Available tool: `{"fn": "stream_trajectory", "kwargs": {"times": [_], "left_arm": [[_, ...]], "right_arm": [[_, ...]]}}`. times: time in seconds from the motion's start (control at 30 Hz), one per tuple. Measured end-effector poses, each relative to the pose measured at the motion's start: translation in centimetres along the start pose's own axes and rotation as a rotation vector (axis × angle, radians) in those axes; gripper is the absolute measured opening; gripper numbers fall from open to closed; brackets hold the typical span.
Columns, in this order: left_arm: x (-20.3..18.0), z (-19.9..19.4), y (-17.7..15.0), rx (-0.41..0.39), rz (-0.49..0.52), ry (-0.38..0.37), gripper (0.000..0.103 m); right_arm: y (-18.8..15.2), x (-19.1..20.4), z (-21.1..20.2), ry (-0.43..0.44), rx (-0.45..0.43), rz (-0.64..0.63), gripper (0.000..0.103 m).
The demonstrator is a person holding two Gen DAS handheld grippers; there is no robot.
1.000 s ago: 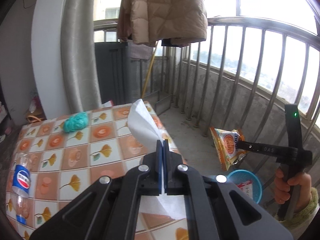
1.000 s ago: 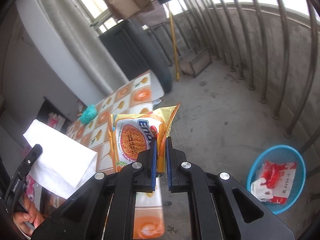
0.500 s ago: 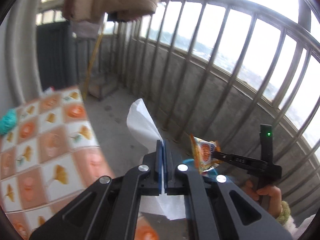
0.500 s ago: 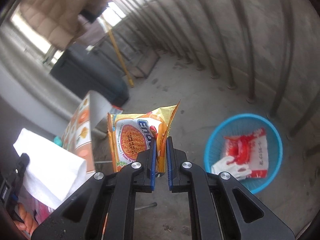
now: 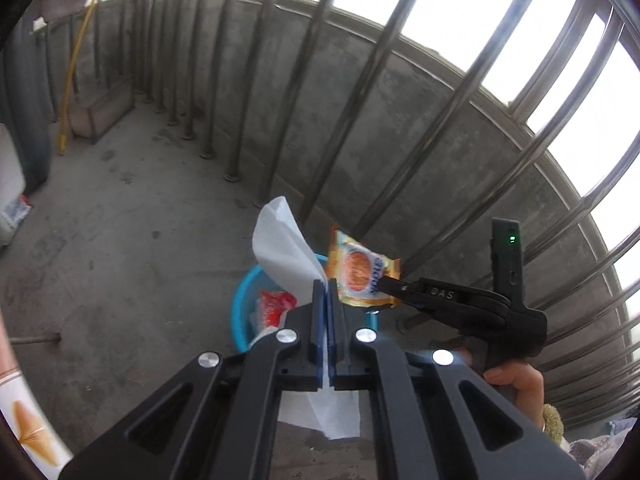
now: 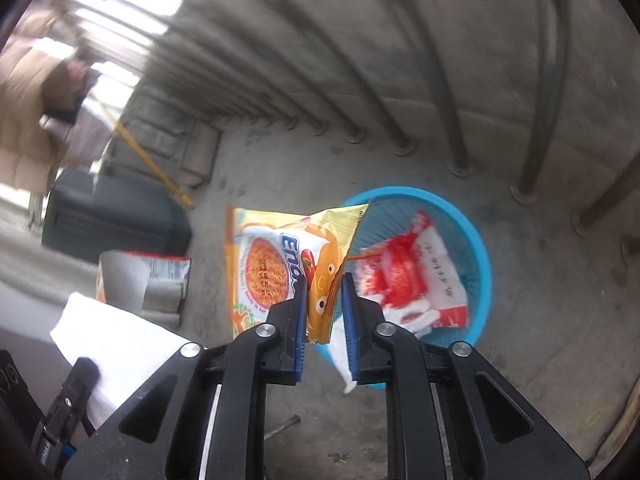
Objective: Collect trash
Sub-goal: 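Carry the tissue and packet over the wastebasket and open both tools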
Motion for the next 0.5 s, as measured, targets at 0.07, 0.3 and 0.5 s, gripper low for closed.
{"fn": "stream_trajectory", "kwargs": {"times": [0.07, 0.3, 0.5], "left_arm": [[-0.3, 2.3, -0.4, 0.055, -0.024, -0.03, 0.014], [0.7, 2.0, -1.5, 0.067, -0.05, 0.006, 0.059], [3.9, -2.7, -1.9, -0.033, -0.1, 0.034, 0.062]], "right_arm": [[0.3, -2.0, 1.1, 0.002, 0.018, 0.041, 0.042], [-0.5, -6.3, 3.1, -0.106, 0.045, 0.144, 0.056], [-0.6, -4.8, 2.5, -0.095, 0.038, 0.075, 0.064]]}}
Point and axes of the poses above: each gripper's, at about its wrist camera, not at the fingertips, and z roughly the way its jaws point, x to its left, y to its top, the point moved 3 cm from there along z, roughly the way its jaws point, and after that the axes turned 10 degrees about y, right-handed, at the moved point
